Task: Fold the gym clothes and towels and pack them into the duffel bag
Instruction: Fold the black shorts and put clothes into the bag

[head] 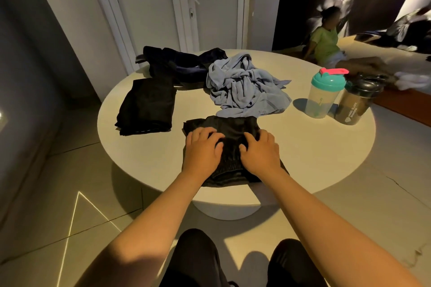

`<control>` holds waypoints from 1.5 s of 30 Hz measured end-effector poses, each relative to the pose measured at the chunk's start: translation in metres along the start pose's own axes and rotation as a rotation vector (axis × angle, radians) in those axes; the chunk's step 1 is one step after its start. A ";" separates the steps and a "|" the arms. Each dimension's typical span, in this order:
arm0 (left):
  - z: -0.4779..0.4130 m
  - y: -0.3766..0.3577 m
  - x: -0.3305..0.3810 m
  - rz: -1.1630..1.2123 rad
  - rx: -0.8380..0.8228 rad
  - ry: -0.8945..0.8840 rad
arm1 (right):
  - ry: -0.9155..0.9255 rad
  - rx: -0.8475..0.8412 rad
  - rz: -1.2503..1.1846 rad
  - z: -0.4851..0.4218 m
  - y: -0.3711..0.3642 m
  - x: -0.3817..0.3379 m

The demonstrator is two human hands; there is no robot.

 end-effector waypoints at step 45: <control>0.052 -0.011 0.026 0.043 -0.135 0.193 | -0.158 0.236 -0.313 0.064 0.012 0.027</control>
Point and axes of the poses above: each hand's wrist, its own z-axis away from the middle knuckle, its own y-axis out of the back of the hand, x = y × z, the point moved 6 cm from there along -z, towards the middle knuckle, and after that the axes turned 8 degrees about x, right-handed, at the moved point
